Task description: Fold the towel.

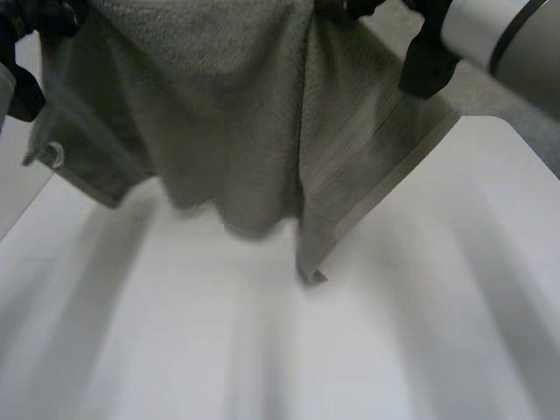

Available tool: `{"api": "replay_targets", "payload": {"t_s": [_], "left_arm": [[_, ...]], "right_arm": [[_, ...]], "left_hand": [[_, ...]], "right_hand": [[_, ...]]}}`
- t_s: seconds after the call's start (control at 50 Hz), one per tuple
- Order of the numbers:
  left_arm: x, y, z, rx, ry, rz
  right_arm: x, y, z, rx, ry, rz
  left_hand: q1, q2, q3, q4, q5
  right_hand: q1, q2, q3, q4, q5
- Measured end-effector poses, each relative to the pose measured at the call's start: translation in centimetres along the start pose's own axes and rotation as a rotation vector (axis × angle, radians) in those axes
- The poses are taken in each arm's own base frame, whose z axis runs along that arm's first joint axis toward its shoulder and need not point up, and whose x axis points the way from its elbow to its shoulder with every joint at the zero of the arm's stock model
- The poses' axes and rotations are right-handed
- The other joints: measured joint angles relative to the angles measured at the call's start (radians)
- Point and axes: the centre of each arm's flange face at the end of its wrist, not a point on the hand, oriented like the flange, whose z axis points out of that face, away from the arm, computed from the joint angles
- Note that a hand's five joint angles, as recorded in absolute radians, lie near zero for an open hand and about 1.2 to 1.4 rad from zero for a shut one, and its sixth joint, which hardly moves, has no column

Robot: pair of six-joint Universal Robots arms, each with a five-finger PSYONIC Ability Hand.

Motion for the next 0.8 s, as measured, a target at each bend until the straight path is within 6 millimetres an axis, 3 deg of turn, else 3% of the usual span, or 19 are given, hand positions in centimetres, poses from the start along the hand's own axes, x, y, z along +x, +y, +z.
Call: {"api": "replay_targets", "payload": {"t_s": [0.08,0.16,0.3,0.4,0.48,0.58,0.68,0.72,0.8], "left_arm": [[0.6,-0.3,-0.2,-0.019,0.045,-0.007],[0.8,1.6,-0.2,-0.084,0.073,-0.020],[0.4,9.8,-0.8,-0.319,0.072,-0.052],[0.1,15.5,-2.4,-0.486,0.063,-0.057],[-0.1,17.9,-3.7,-0.569,0.063,-0.031],[-0.3,19.5,-5.3,-0.632,0.072,0.017],[-0.8,20.0,-6.5,-0.670,0.067,0.044],[-0.9,20.0,-6.8,-0.677,0.063,0.047],[-1.1,19.8,-7.3,-0.685,0.055,0.047]], "right_arm": [[0.0,0.0,-0.3,-0.032,-0.013,-0.061],[0.6,2.3,0.2,-0.122,-0.002,-0.146],[0.8,10.6,1.4,-0.376,0.005,-0.328],[1.1,18.4,1.1,-0.587,0.006,-0.407],[1.7,22.3,0.5,-0.673,0.016,-0.410],[2.2,24.7,-0.2,-0.704,0.019,-0.399],[2.3,25.3,-0.6,-0.708,0.015,-0.398],[2.3,25.4,-0.6,-0.707,0.012,-0.401],[2.4,25.4,-0.5,-0.705,0.003,-0.420]], "left_hand": [[0.000,0.001,0.000,0.000,0.002],[0.000,0.001,0.000,0.000,0.005],[0.000,0.001,0.000,0.000,0.005],[0.000,0.001,0.000,0.000,0.005],[0.000,0.001,0.000,0.000,0.005],[0.000,0.001,0.000,0.000,0.005],[0.000,0.001,0.000,0.000,0.005],[0.000,0.001,0.000,0.000,0.005],[0.000,0.001,0.000,0.000,0.005]], "right_hand": [[0.000,0.000,0.000,0.000,0.000],[0.000,0.000,0.000,0.000,0.000],[0.000,0.000,0.000,0.000,0.000],[0.000,0.000,0.000,0.000,0.000],[0.000,0.000,0.000,0.000,0.000],[-0.043,-0.036,-0.032,-0.037,-0.037],[-0.623,-0.601,-0.609,-0.626,-0.633],[-0.747,-0.729,-0.740,-0.760,-0.775],[-0.814,-0.777,-0.803,-0.824,-0.844]]}}
